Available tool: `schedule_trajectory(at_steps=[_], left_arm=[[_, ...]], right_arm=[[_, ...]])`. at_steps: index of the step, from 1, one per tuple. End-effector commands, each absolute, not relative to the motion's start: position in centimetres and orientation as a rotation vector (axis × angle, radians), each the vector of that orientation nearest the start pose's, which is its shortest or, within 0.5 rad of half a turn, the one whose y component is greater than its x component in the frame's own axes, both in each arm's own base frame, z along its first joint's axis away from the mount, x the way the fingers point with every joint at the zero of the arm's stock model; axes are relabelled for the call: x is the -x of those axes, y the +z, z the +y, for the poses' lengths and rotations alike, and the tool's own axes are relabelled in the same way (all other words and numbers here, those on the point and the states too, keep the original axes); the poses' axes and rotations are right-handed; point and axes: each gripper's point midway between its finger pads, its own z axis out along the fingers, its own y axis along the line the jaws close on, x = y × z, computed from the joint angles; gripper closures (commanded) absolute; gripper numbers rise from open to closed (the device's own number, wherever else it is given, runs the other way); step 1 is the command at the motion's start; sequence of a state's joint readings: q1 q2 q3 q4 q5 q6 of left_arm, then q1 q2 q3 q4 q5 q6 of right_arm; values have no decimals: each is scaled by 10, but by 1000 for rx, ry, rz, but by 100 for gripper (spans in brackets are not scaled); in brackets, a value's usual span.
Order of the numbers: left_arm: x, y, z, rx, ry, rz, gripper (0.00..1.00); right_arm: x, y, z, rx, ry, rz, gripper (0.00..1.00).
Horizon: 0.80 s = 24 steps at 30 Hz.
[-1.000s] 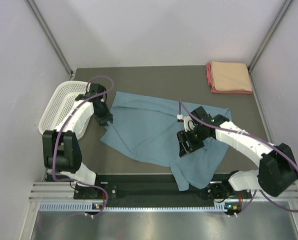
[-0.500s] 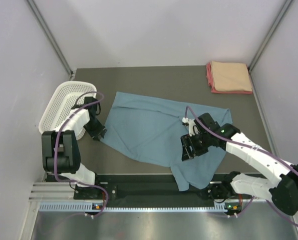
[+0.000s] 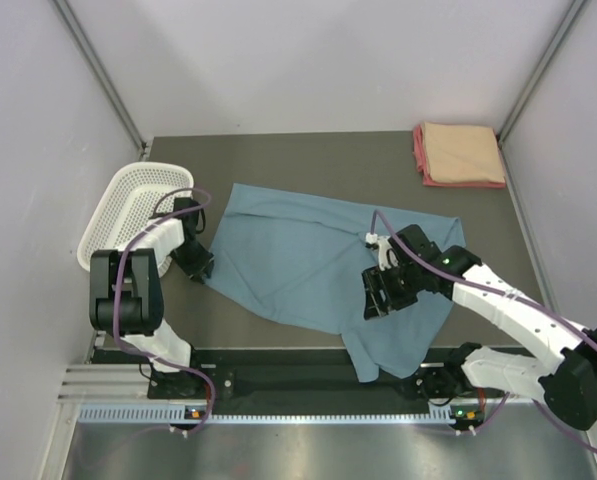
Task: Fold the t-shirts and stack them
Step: Fold the tshirt
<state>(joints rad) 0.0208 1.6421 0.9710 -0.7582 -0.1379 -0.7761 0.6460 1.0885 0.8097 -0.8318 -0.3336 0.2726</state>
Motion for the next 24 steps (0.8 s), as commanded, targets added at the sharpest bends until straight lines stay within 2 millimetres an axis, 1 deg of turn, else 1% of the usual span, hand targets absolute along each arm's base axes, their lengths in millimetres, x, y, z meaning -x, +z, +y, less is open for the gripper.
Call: schedule_trajectory(at_steps=[1, 2, 3, 4, 5, 6, 7, 8, 10, 11, 12, 13, 14, 17, 18, 19, 21, 22, 23, 24], left_arm=[[-262, 6, 7, 1216, 186, 2732, 79], [-261, 9, 7, 1215, 190, 2731, 94], [-259, 13, 9, 1221, 201, 2718, 100], [-258, 23, 13, 1220, 212, 2681, 100], [-253, 30, 14, 1222, 222, 2679, 100], [-251, 37, 15, 1228, 223, 2659, 100], [-249, 50, 16, 1232, 214, 2620, 100], [-242, 55, 17, 1246, 226, 2612, 100], [-234, 66, 16, 1278, 199, 2564, 100], [-224, 67, 13, 1301, 197, 2579, 100], [-221, 68, 12, 1347, 190, 2558, 100], [-214, 66, 10, 1365, 180, 2559, 100], [-211, 65, 7, 1382, 162, 2561, 100], [-198, 57, 6, 1447, 185, 2562, 100], [-193, 55, 4, 1482, 196, 2573, 100], [-188, 53, 3, 1495, 204, 2582, 100], [-183, 51, 2, 1525, 205, 2584, 100], [-181, 50, 3, 1525, 217, 2585, 100], [-180, 51, 5, 1529, 234, 2580, 94], [-183, 56, 10, 1523, 255, 2554, 87]], right_arm=[[-146, 124, 198, 656, 731, 2658, 38], [-147, 124, 199, 663, 731, 2657, 38], [-148, 124, 200, 665, 727, 2666, 38], [-151, 122, 198, 649, 699, 2676, 38], [-154, 119, 195, 624, 660, 2690, 38], [-160, 112, 187, 587, 574, 2718, 37], [-164, 110, 185, 532, 550, 2737, 37], [-169, 106, 184, 507, 533, 2758, 37], [-181, 105, 183, 430, 539, 2777, 36], [-189, 105, 185, 409, 546, 2789, 36], [-194, 106, 190, 401, 581, 2789, 36], [-202, 109, 189, 382, 588, 2785, 36], [-213, 114, 193, 378, 596, 2771, 36], [-236, 125, 194, 369, 603, 2741, 36], [-240, 126, 192, 369, 597, 2741, 36], [-246, 127, 185, 353, 585, 2746, 36], [-254, 128, 179, 328, 579, 2749, 36], [-260, 126, 171, 285, 571, 2753, 35], [-262, 124, 167, 261, 573, 2759, 35], [-264, 123, 165, 238, 593, 2763, 35]])
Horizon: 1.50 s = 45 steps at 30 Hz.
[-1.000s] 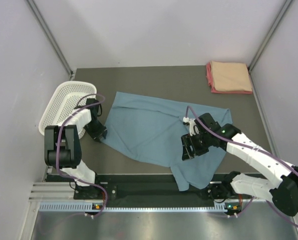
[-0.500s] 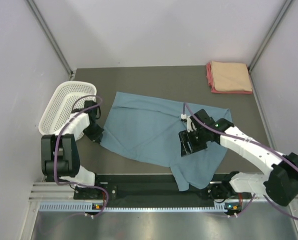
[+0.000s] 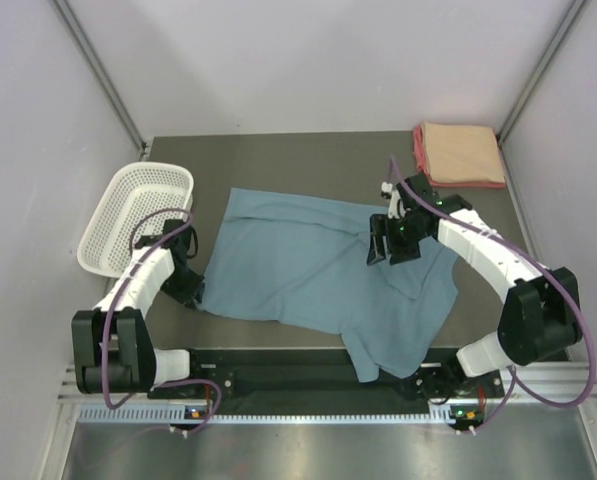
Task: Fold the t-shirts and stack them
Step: Fold the tshirt
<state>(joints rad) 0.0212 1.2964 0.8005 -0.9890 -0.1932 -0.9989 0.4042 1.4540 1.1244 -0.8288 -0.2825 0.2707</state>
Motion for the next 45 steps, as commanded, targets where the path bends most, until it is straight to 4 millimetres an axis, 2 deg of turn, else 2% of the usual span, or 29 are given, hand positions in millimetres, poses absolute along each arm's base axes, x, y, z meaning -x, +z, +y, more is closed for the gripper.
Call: schedule_trajectory(at_steps=[1, 3, 5, 8, 9, 10, 11, 13, 15, 16, 17, 18, 19, 20, 22, 23, 24, 26, 28, 29, 31, 32, 35, 37, 39, 42, 43, 44, 45], left_arm=[[-182, 60, 12, 1513, 279, 2555, 67], [-188, 70, 20, 1455, 315, 2549, 54], [-205, 88, 33, 1368, 360, 2506, 43], [-239, 109, 40, 1244, 364, 2498, 41], [-259, 123, 38, 1197, 315, 2467, 41], [-273, 127, 27, 1144, 223, 2488, 41], [-299, 134, 21, 1023, 146, 2469, 43], [-332, 155, -7, 832, 10, 2444, 43], [-373, 172, -31, 702, -110, 2382, 43], [-385, 173, -40, 662, -142, 2382, 43], [-398, 158, -49, 619, -155, 2433, 44], [-416, 171, -58, 583, -172, 2410, 45], [-427, 169, -63, 562, -178, 2420, 45], [-449, 165, -71, 521, -198, 2439, 46], [-464, 156, -80, 496, -219, 2478, 47], [-474, 137, -85, 489, -229, 2520, 47], [-487, 146, -95, 466, -298, 2501, 47], [-505, 136, -103, 491, -342, 2501, 46], [-516, 128, -103, 531, -338, 2488, 45], [-521, 116, -105, 548, -344, 2494, 44], [-528, 107, -114, 523, -403, 2500, 42], [-537, 99, -117, 513, -416, 2495, 38], [-545, 76, -120, 515, -417, 2536, 40], [-545, 66, -122, 527, -420, 2560, 42], [-544, 55, -122, 539, -418, 2582, 44], [-541, 45, -117, 561, -383, 2602, 44], [-541, 43, -115, 571, -380, 2606, 44], [-540, 37, -113, 580, -376, 2615, 44], [-539, 33, -109, 593, -364, 2626, 45]], right_arm=[[-269, 122, 157, 173, 593, 2770, 35], [-276, 119, 150, 99, 602, 2774, 34], [-287, 119, 139, -9, 609, 2762, 34], [-304, 119, 123, -88, 526, 2753, 30], [-309, 120, 116, -114, 499, 2751, 30], [-317, 124, 112, -131, 484, 2737, 29], [-321, 122, 106, -158, 463, 2742, 28], [-334, 123, 91, -242, 454, 2727, 27], [-346, 123, 74, -324, 438, 2709, 26], [-354, 123, 69, -350, 430, 2702, 26], [-359, 123, 63, -379, 421, 2693, 24], [-363, 122, 57, -416, 417, 2685, 23], [-372, 121, 41, -471, 401, 2670, 22], [-376, 120, 33, -499, 385, 2667, 19], [-386, 116, 16, -565, 364, 2660, 16], [-388, 114, 11, -583, 357, 2658, 13], [-391, 112, 2, -617, 353, 2648, 9], [-397, 105, -6, -642, 346, 2643, 8], [-402, 101, -18, -671, 314, 2634, 8], [-405, 95, -23, -681, 313, 2635, 8], [-409, 85, -34, -716, 310, 2635, 9], [-410, 83, -39, -721, 294, 2637, 13], [-421, 80, -47, -686, 279, 2635, 22], [-428, 78, -45, -673, 307, 2625, 26], [-430, 77, -40, -675, 355, 2632, 35], [-431, 70, -36, -690, 383, 2639, 42], [-428, 64, -36, -701, 377, 2653, 47], [-426, 60, -41, -713, 344, 2659, 58], [-423, 57, -44, -730, 330, 2666, 61]])
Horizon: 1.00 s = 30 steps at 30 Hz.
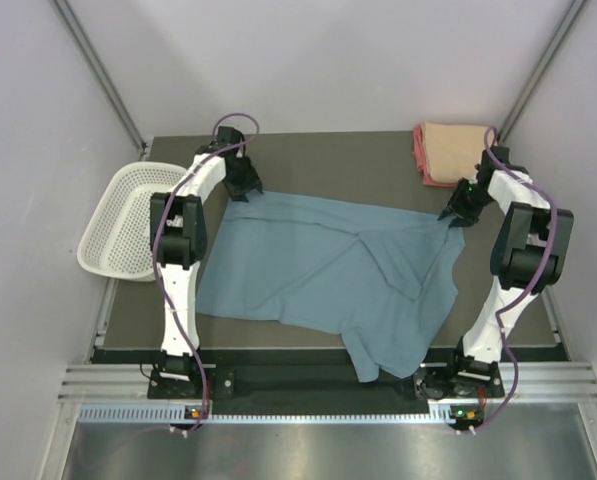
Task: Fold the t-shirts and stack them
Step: Fold the tshirt
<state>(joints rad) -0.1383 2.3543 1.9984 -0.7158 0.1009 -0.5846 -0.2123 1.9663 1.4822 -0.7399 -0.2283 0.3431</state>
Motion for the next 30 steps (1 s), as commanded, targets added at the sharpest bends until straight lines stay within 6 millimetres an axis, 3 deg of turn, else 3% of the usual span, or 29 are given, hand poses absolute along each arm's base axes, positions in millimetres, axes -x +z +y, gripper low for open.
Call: schedule_trajectory(at_steps=[1, 10, 19, 26, 29, 30], left_arm=[[-539, 32, -106, 599, -358, 2630, 44], [-531, -5, -92, 675, -354, 2726, 44], [-545, -25, -76, 744, -407, 2718, 44], [-563, -26, -70, 753, -441, 2679, 45], [-563, -19, -72, 742, -453, 2676, 45], [-561, -16, -73, 736, -465, 2678, 45]], right_arm=[[-421, 56, -47, -739, 319, 2667, 62], [-420, 32, -57, -734, 248, 2714, 61], [-453, 26, -50, -715, 294, 2663, 62], [-474, 26, -56, -732, 282, 2651, 61], [-473, 33, -65, -720, 205, 2675, 57], [-476, 44, -70, -708, 177, 2664, 55]])
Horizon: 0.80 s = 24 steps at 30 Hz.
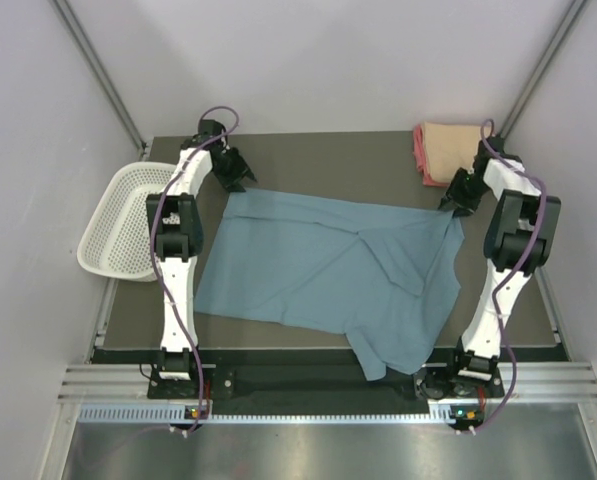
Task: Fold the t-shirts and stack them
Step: Fold the tshirt
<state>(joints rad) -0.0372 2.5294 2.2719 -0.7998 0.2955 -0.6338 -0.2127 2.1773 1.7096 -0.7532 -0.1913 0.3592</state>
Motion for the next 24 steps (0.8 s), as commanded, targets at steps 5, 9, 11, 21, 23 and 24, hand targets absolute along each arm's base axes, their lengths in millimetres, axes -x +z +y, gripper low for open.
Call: schedule_trajectory(at_steps=[5, 9, 11, 21, 23, 24], left_arm=[[-554, 23, -81, 682, -457, 2647, 43], [-544, 67, -90, 635, -452, 2599, 43], [-535, 75, -94, 615, -434, 2602, 43], [-476, 157, -98, 420, -339, 2582, 48], [-457, 151, -102, 402, -325, 2606, 48], [-449, 162, -103, 392, -337, 2584, 48]], right_arm=[[-446, 92, -98, -737, -90, 2674, 27], [-419, 137, -101, -694, -157, 2623, 21], [-412, 150, -93, -614, -192, 2620, 20], [-356, 143, 91, 98, 40, 2676, 46], [-342, 126, 118, 243, 65, 2678, 49], [-336, 120, 125, 284, 71, 2684, 49]])
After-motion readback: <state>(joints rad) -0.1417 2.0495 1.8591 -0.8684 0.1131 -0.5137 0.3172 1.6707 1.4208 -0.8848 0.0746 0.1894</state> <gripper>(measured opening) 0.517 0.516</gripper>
